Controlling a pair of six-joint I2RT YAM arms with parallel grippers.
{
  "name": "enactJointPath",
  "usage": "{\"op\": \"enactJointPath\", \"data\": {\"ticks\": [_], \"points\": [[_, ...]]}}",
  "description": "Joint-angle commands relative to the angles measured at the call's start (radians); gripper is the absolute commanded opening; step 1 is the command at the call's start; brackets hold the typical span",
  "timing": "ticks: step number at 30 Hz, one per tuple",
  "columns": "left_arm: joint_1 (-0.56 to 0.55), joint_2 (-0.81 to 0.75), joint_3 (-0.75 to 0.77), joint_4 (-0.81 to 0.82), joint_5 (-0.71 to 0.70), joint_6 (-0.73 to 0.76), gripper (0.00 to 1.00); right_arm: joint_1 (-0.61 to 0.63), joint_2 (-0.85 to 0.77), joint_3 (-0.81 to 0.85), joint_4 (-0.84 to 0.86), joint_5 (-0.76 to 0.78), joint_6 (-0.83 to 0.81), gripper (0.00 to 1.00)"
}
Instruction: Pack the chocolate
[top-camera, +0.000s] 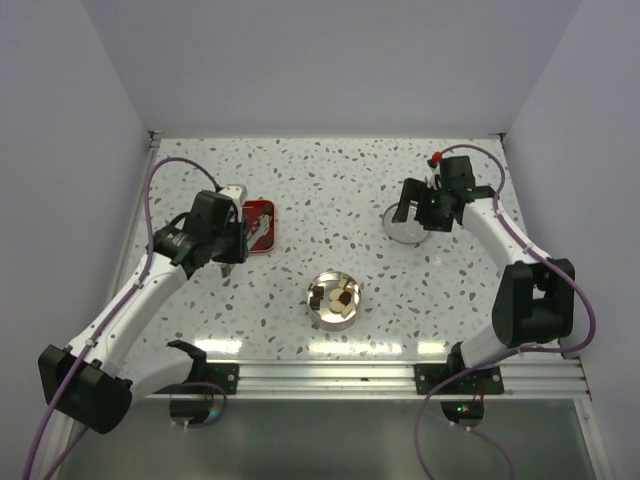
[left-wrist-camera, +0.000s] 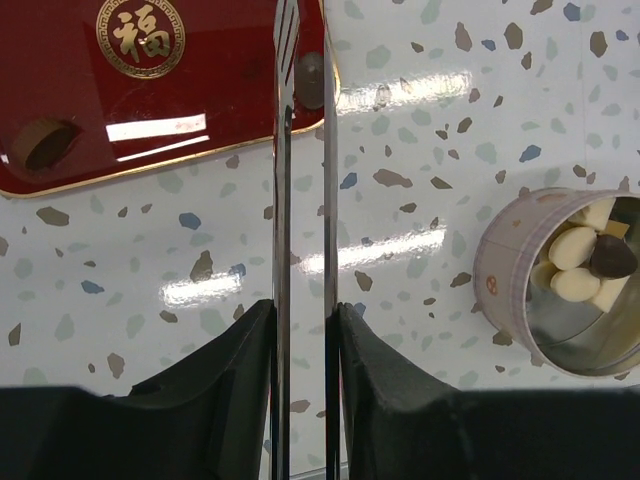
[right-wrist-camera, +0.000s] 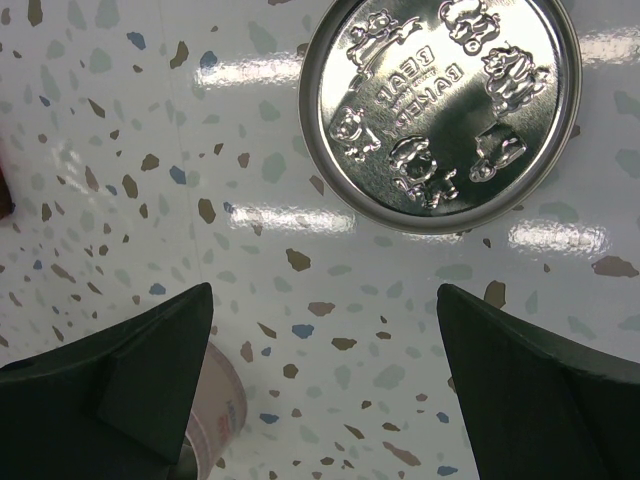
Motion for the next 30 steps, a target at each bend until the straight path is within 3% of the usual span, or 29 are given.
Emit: {"op": "enactJointPath", "data": {"ticks": [1,30], "points": [[-0.014,-0.025,0.002,0.07,0.042,0.012,0.36,-0.006,-0.025,0.004,-0.01,-0.01,-0.011,0.97],[-0.057,0.008,-0.065,0.065,-0.042,-0.016,0.38,-0.006,-0.022,-0.005,-0.01,-0.015,-0.014,0.97]]}}
